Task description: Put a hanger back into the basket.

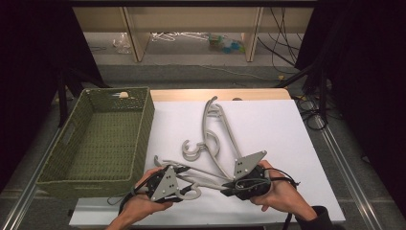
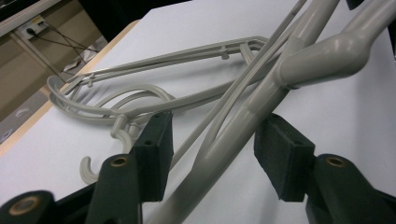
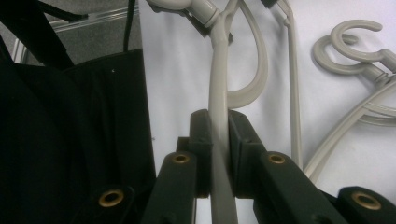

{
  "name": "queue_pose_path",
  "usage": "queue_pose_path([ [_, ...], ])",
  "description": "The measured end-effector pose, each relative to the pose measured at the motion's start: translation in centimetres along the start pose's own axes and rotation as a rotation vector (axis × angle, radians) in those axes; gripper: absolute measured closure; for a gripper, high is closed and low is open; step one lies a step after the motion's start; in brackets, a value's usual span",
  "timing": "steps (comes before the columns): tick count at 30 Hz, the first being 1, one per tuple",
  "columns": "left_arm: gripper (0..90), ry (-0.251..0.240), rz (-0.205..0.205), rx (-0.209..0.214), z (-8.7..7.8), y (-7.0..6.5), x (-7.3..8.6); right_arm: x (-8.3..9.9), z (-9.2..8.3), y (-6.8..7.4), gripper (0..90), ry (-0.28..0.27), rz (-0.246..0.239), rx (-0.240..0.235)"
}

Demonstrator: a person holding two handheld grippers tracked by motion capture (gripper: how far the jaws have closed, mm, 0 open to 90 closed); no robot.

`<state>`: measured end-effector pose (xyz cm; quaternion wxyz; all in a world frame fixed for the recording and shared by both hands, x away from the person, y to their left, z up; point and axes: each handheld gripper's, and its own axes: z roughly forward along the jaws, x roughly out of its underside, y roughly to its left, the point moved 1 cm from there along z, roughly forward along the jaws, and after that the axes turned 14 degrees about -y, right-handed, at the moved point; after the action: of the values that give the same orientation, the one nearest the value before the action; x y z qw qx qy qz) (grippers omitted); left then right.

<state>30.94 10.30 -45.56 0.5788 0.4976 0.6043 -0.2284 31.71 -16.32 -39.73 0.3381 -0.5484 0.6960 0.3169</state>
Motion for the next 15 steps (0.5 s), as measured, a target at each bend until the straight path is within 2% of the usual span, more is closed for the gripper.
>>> queue_pose_path([
  [2,52.4,0.002,0.014,0.021,0.2,0.0,-0.1,0.0,0.0,0.0,82.1,0.002,-0.006,-0.005],
  [5,60.1,0.021,0.065,0.066,0.3,-0.1,-0.2,0.1,0.0,0.0,82.1,0.000,-0.010,-0.011],
  [6,62.0,0.024,0.065,0.075,0.4,-0.1,-0.2,0.1,0.0,0.0,82.1,0.002,-0.011,-0.013],
  [7,62.9,0.030,0.087,0.087,0.4,-0.1,-0.3,0.1,0.0,0.0,82.1,0.003,-0.012,-0.012],
  [11,66.3,0.043,0.119,0.110,0.4,-0.1,-0.6,0.2,-0.2,-0.2,81.9,-0.004,-0.018,-0.022],
  [12,67.3,0.059,0.142,0.132,0.4,-0.1,-1.0,0.3,-0.3,-0.2,81.9,-0.006,-0.015,-0.032],
  [13,68.1,0.059,0.142,0.132,0.4,-0.1,-1.0,0.3,-0.4,-0.3,81.7,-0.010,-0.023,-0.036],
  [14,69.0,0.073,0.172,0.150,0.3,-0.1,-1.5,0.4,-0.5,-0.4,81.3,-0.018,-0.026,-0.042],
  [15,69.9,0.075,0.177,0.160,0.3,0.0,-1.7,0.4,-0.6,-0.5,80.5,-0.025,-0.033,-0.041],
])
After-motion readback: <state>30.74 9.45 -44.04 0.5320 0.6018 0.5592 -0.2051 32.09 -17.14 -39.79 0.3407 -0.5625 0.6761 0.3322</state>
